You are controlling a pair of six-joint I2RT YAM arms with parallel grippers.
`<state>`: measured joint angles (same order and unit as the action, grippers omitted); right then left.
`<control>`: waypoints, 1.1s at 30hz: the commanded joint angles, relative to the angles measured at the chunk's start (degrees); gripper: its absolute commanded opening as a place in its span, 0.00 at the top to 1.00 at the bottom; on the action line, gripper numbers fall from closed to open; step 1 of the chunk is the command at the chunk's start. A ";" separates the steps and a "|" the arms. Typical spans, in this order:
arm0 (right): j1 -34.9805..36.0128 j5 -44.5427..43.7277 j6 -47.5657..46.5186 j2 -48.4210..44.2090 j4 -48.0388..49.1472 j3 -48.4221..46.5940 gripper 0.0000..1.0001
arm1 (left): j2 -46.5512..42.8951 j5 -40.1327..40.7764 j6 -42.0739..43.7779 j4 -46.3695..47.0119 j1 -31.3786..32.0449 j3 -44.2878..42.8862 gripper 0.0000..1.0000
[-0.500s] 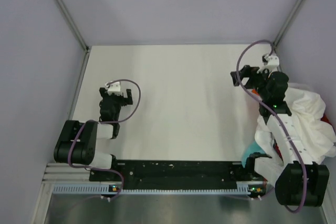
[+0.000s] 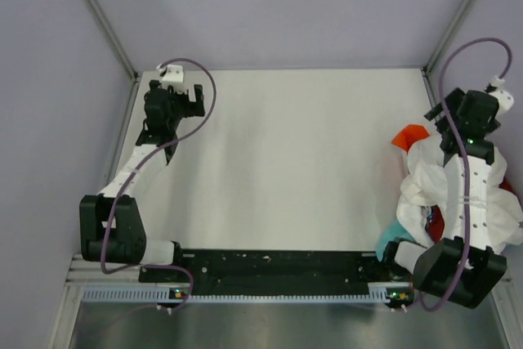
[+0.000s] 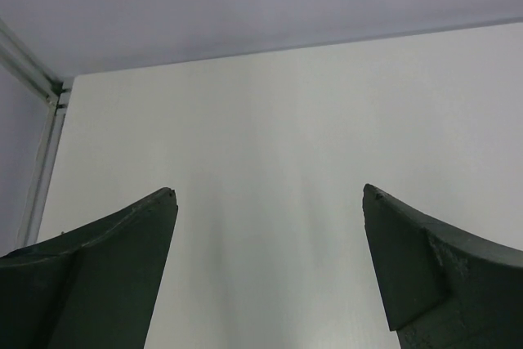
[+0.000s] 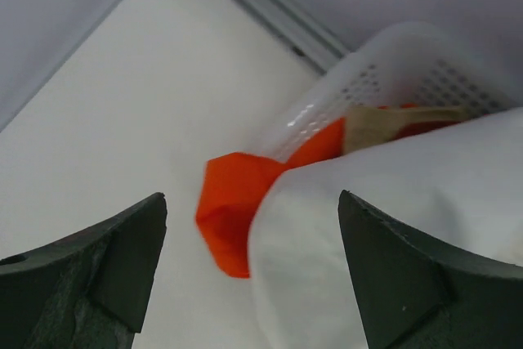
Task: Fold and stack the t-shirts
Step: Grab crumpled tshirt from bin with the right arm
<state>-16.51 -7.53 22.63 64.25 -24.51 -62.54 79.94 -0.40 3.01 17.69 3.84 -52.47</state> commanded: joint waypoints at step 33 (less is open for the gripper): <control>-8.72 -26.93 -12.08 -6.85 8.33 -10.74 1.00 | -0.75 -16.21 0.86 -23.58 0.65 -12.04 0.02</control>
<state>-26.33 -37.39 17.26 63.18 -25.61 -64.07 80.66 -16.05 2.72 -5.21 4.43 -60.38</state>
